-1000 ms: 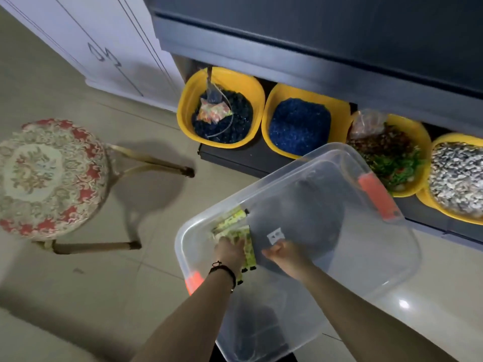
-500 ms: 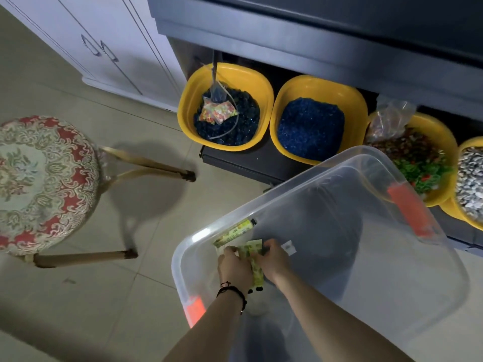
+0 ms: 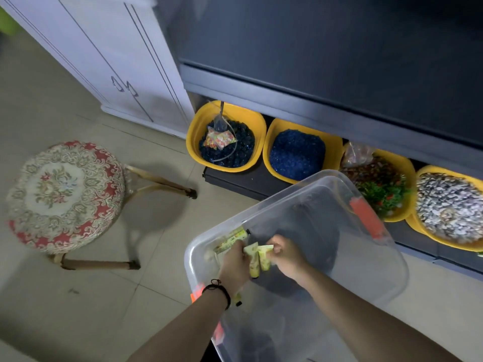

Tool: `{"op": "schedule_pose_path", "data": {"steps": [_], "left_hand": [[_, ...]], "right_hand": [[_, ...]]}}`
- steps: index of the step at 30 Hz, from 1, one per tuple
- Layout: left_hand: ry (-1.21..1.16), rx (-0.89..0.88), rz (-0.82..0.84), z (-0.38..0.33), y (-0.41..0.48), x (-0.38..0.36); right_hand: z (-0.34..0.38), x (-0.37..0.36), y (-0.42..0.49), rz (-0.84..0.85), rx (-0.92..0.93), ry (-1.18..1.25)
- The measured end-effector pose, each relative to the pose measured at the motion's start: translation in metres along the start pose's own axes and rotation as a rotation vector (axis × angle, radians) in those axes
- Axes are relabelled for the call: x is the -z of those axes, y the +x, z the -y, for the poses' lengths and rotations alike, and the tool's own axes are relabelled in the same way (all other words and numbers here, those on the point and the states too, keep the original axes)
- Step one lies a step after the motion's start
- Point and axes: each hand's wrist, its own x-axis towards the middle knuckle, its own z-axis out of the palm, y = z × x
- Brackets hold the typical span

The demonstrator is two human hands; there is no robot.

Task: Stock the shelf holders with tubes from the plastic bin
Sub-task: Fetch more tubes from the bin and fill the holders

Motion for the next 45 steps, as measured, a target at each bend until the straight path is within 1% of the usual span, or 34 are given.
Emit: {"op": "schedule_pose_path", "data": {"steps": [5,8,11,14,16,20,25,32,39,41,45], "left_hand": [[0.055,-0.186,0.073,-0.043,-0.037,0.041],[0.104,-0.331,0.054,-0.082,-0.063,0.076],[0.098,-0.472,0.013,-0.129,-0.092,0.119],[0.106,-0.559,-0.006,-0.175,-0.121,0.165],[0.109,-0.615,-0.021,-0.206,-0.141,0.196],[0.117,-0.732,-0.104,-0.258,-0.188,0.252],[0.108,-0.867,-0.258,-0.311,-0.248,0.312],[0.151,-0.995,-0.393,-0.383,-0.319,0.377],[0.239,-1.141,-0.420,-0.443,-0.364,0.433],[0.185,-1.162,-0.400,-0.461,-0.368,0.450],[0.023,-1.142,-0.352,-0.494,-0.361,0.486]], "right_hand": [[0.037,0.068,-0.056,-0.051,0.168,-0.128],[0.066,0.106,-0.095,-0.123,0.271,-0.201],[0.099,0.142,-0.131,-0.227,0.369,-0.255],[0.142,0.177,-0.168,-0.328,0.481,-0.291],[0.176,0.198,-0.196,-0.358,0.528,-0.320],[0.236,0.234,-0.255,-0.429,0.625,-0.331],[0.295,0.275,-0.325,-0.511,0.770,-0.268],[0.364,0.323,-0.408,-0.563,0.851,-0.200],[0.434,0.363,-0.460,-0.615,0.907,-0.159],[0.453,0.375,-0.466,-0.606,0.928,-0.118],[0.490,0.391,-0.466,-0.617,0.924,-0.050]]}}
